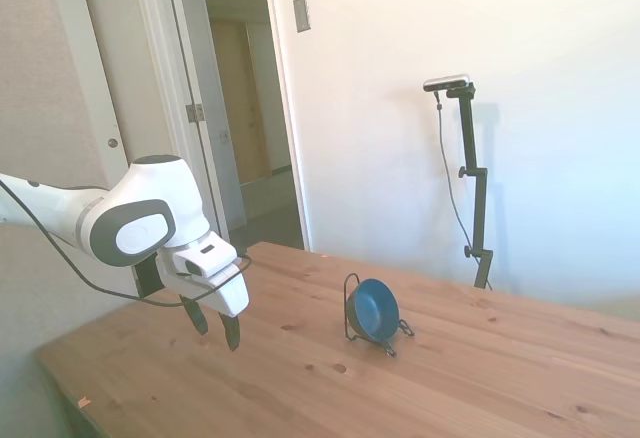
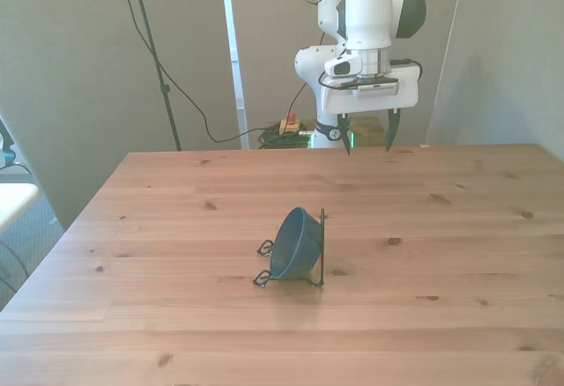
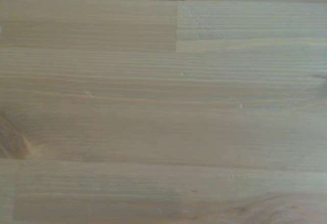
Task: Unload the bowl
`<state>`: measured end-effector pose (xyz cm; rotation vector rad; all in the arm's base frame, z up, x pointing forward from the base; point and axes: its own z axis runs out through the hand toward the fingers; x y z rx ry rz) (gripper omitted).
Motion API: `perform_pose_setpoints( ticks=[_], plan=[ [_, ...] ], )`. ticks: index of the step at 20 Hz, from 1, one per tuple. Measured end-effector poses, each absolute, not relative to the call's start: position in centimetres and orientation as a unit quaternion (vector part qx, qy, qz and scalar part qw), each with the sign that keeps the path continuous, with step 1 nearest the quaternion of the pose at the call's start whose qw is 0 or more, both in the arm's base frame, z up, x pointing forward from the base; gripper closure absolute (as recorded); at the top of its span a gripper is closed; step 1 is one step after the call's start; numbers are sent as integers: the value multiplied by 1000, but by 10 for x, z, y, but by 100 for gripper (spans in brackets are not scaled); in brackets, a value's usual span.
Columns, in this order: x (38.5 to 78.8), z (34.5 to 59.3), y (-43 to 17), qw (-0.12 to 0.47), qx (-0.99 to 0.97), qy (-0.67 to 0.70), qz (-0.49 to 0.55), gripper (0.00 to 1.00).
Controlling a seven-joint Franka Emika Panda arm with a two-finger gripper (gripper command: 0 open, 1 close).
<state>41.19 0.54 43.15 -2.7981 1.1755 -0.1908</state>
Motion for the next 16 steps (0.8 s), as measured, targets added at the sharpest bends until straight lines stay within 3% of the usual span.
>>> perform_pose_setpoints(
  ticks=[8,16],
  plan=[
    [412,433,0,51,-918,390,-55,0],
    [421,458,-53,103,-919,373,-72,0]
  ],
)
